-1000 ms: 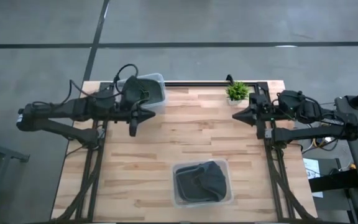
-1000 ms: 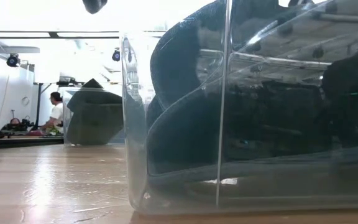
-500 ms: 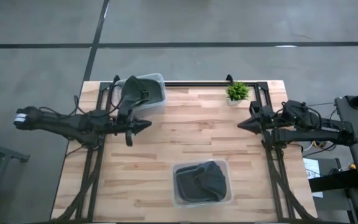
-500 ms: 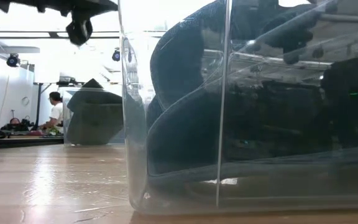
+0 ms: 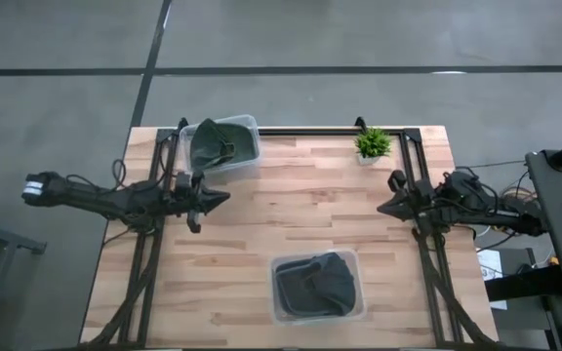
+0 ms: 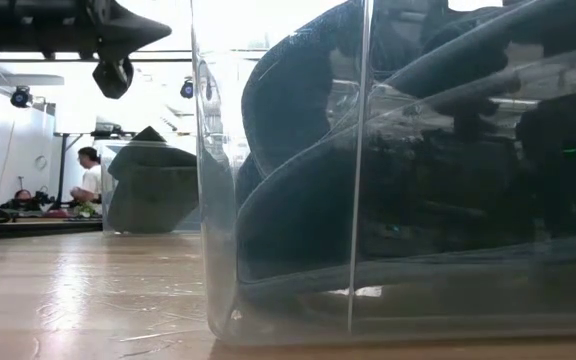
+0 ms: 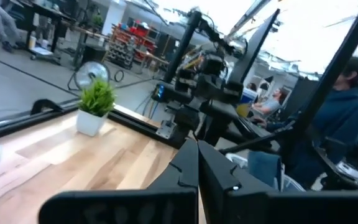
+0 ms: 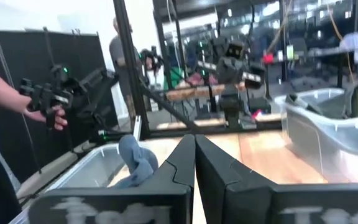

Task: Pick & Place hat
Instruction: Return to Home Position

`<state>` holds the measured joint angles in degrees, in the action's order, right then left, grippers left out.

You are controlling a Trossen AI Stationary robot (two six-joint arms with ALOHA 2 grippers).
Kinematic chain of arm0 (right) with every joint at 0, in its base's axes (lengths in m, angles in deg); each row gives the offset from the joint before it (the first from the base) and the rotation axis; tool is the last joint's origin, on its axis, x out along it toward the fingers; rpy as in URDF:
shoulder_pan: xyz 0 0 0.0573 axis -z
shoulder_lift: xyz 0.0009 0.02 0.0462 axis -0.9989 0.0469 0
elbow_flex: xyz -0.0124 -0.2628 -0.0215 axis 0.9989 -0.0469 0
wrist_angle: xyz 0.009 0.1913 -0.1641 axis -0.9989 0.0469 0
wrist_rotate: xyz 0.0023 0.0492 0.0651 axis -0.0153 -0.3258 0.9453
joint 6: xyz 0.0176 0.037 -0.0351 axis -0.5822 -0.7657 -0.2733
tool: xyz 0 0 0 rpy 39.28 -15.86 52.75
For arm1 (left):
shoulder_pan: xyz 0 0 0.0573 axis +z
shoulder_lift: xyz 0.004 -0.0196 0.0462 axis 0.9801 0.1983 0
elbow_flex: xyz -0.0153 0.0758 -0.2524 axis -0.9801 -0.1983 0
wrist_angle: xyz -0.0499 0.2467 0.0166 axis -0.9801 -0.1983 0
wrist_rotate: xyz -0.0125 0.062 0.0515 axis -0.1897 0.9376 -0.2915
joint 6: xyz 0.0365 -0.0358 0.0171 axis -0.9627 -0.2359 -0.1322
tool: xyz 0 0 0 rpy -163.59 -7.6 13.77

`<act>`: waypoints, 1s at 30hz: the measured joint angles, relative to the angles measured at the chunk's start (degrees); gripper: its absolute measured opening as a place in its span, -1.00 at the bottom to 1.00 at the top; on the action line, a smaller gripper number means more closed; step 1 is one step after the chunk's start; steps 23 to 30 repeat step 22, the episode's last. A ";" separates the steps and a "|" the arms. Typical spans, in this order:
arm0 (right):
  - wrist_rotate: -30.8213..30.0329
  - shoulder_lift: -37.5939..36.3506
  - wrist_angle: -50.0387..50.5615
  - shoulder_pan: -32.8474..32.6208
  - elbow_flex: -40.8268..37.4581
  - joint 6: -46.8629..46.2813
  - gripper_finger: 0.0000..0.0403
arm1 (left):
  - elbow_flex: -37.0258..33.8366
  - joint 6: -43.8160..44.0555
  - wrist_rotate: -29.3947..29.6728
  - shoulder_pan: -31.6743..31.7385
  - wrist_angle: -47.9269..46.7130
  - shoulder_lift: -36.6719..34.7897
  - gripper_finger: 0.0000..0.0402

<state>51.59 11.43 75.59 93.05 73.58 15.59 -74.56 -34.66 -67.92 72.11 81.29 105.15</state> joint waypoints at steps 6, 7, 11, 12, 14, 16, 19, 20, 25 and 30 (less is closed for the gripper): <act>0.05 -6.82 -2.97 0.02 -5.79 -1.32 -0.96 | -3.26 -1.97 3.90 -0.01 0.47 -4.38 -1.00; 0.24 -6.77 -3.66 0.00 -6.59 -1.68 -0.96 | -3.90 -3.15 3.88 -0.01 0.43 -5.09 -1.00; 1.50 -6.30 -5.20 0.00 -8.10 -1.90 -0.96 | -6.04 -3.59 3.79 -0.03 0.16 -8.27 -1.00; 1.52 -6.58 -5.11 0.00 -8.34 -1.81 -0.96 | -6.64 -3.14 3.81 -0.03 0.00 -9.14 -1.00; 1.53 -6.77 -4.22 0.02 -8.77 0.37 -0.96 | -7.70 -3.03 3.79 -0.03 -0.14 -10.37 -1.00; 2.36 -6.77 -2.53 0.02 -9.17 3.14 -0.96 | -8.64 -5.16 2.97 -0.02 -1.41 -11.68 -1.00; 3.61 -6.77 -1.45 0.00 -10.50 4.23 -0.96 | -9.40 -9.62 1.48 -0.03 -5.29 -12.88 -1.00; 3.60 -6.77 -1.62 0.02 -11.26 4.21 -0.96 | -9.83 -10.68 1.48 -0.03 -5.88 -13.12 -1.00; 3.89 -6.77 -3.87 0.00 -13.01 4.07 -0.96 | -10.99 -10.87 1.62 -0.03 -5.50 -13.67 -1.00; 3.89 -6.77 -3.87 0.00 -13.01 4.07 -0.96 | -10.99 -10.87 1.62 -0.03 -5.50 -13.67 -1.00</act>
